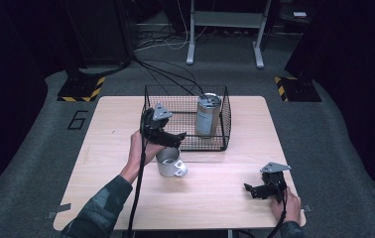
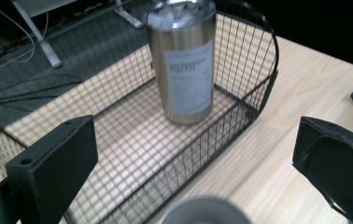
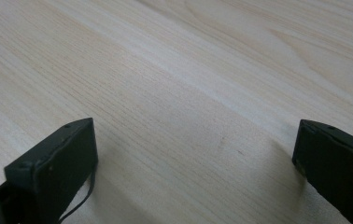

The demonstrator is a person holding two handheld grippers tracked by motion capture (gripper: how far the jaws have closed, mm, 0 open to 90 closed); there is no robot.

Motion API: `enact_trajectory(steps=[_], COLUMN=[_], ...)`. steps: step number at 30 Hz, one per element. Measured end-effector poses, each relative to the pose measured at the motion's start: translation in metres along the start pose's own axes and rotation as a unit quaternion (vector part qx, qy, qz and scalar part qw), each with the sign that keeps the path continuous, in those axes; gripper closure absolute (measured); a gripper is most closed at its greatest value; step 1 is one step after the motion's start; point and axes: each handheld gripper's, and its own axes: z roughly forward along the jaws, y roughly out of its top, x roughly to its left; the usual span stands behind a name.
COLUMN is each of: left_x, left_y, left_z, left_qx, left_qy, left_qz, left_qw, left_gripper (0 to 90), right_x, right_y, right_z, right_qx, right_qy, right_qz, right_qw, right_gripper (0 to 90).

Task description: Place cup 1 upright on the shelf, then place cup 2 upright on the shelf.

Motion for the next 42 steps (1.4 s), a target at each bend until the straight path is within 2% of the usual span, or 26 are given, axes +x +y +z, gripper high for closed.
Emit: enact_trajectory(steps=[4,8,18,23,24,25,30,38,42], left_x=[0.001,-0.001,-0.013,-0.016,-0.016,-0.017,-0.02,-0.018,-0.016], left_y=[-0.018,-0.031,-0.049,-0.058,-0.06,-0.064,-0.076,-0.08,-0.084], left_z=[-0.009,-0.013,-0.016,-0.017,-0.016,-0.014,-0.002,0.014,0.023], left_qx=[-0.003,0.002,0.005,0.004,0.001,0.009,0.02,0.03,0.036], left_qy=[0.004,0.009,0.006,0.006,0.007,0.005,0.011,0.01,0.008], left_qz=[-0.014,-0.018,-0.021,-0.035,-0.038,-0.037,-0.04,-0.048,-0.062], left_qw=[0.9999,0.9998,0.9998,0.9994,0.9993,0.9993,0.9989,0.9983,0.9974], left_gripper=[0.0,0.0,0.0,0.0,0.0,0.0,0.0,0.1,0.2], right_x=[0.0,0.0,0.0,0.0,0.0,0.0,0.0,0.0,0.0], right_y=[0.0,0.0,0.0,0.0,0.0,0.0,0.0,0.0,0.0], right_z=[0.0,0.0,0.0,0.0,0.0,0.0,0.0,0.0,0.0], right_qx=[-0.001,-0.002,0.0,-0.002,-0.002,-0.002,-0.001,-0.003,-0.002], right_qy=[0.0,-0.001,0.0,-0.002,-0.002,-0.002,-0.001,-0.001,-0.001], right_qz=[0.0,0.0,0.0,-0.001,-0.001,-0.001,-0.001,0.001,0.0], right_qw=[1.0,1.0,1.0,1.0,1.0,1.0,1.0,1.0,1.0], right_gripper=[0.0,0.0,0.0,0.0,0.0,0.0,0.0,0.0,0.0])
